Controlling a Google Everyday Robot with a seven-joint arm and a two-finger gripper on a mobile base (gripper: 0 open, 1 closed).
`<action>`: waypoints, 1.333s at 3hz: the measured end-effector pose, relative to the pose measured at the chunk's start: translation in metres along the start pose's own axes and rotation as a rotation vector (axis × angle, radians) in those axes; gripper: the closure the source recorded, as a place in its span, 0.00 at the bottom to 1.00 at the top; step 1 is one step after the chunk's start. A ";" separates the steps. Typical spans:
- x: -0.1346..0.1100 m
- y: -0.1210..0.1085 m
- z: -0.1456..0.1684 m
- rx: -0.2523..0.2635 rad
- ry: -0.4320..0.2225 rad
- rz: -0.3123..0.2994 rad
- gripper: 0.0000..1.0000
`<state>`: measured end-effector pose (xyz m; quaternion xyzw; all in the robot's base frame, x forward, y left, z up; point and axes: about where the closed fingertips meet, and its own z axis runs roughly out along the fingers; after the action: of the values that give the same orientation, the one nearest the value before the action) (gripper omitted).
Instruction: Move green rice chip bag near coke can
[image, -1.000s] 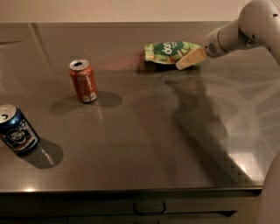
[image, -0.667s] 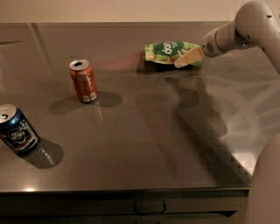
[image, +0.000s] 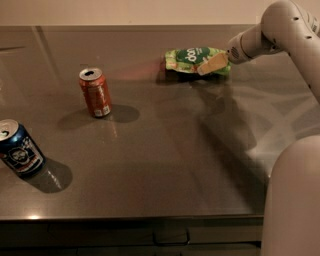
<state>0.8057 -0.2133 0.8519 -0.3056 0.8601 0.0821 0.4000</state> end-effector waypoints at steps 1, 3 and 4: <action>-0.003 0.000 0.002 -0.005 0.004 -0.005 0.39; -0.010 0.015 -0.010 -0.050 -0.015 -0.022 0.87; -0.013 0.029 -0.023 -0.077 -0.028 -0.041 1.00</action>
Offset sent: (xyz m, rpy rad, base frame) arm -0.0085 0.0063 0.0174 0.0165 -0.0049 0.0480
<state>0.7806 -0.1930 0.8741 -0.3373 0.8442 0.1109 0.4016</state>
